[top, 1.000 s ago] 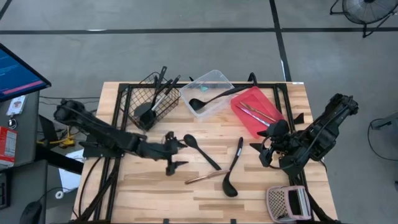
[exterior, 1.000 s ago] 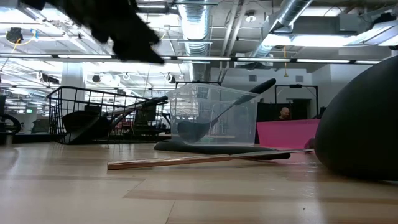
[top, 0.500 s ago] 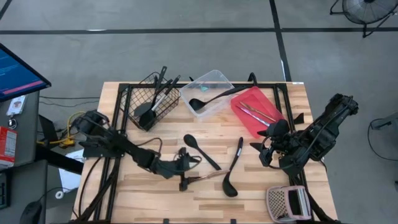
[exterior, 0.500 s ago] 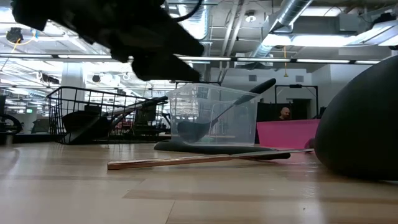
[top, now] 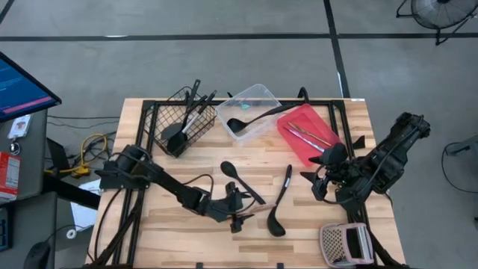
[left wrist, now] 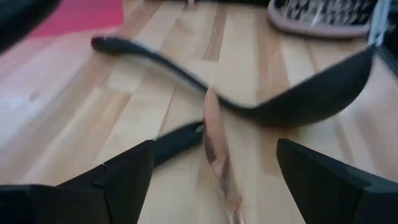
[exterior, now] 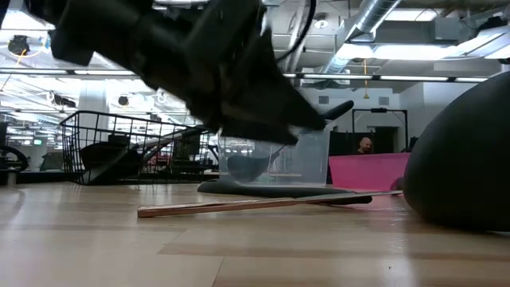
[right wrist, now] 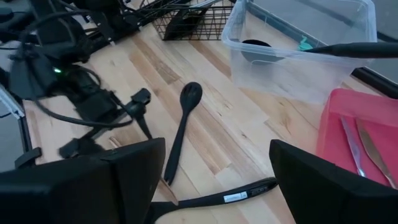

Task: Pick & Place Kitchen Items
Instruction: Put the gold knife into the red bin

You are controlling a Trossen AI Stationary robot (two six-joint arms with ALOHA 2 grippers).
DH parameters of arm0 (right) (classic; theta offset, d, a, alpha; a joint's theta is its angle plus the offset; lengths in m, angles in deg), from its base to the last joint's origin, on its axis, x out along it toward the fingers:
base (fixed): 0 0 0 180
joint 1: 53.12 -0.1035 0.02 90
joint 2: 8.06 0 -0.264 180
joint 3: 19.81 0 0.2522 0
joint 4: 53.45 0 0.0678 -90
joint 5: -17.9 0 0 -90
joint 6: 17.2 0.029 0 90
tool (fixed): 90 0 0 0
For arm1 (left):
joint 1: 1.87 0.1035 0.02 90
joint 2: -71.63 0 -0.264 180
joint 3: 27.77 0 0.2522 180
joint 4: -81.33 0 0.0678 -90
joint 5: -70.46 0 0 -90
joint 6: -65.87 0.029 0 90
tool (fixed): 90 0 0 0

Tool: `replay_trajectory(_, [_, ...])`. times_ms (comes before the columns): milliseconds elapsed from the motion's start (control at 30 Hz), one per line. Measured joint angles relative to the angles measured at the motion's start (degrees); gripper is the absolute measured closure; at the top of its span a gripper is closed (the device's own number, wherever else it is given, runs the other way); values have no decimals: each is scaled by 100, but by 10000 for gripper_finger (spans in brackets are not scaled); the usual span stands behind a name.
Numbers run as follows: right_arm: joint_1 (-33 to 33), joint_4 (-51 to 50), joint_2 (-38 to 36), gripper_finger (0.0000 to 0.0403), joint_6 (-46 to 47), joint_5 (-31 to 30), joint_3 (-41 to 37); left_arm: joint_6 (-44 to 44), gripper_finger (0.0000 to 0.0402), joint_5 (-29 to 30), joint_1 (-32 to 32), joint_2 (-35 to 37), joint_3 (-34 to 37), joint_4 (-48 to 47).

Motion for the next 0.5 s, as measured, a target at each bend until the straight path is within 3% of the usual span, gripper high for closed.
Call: replay_trajectory(500, [-244, 4, 0, 117, -17, -39, 0, -619, 80, -238, 41, -639, 7, -5])
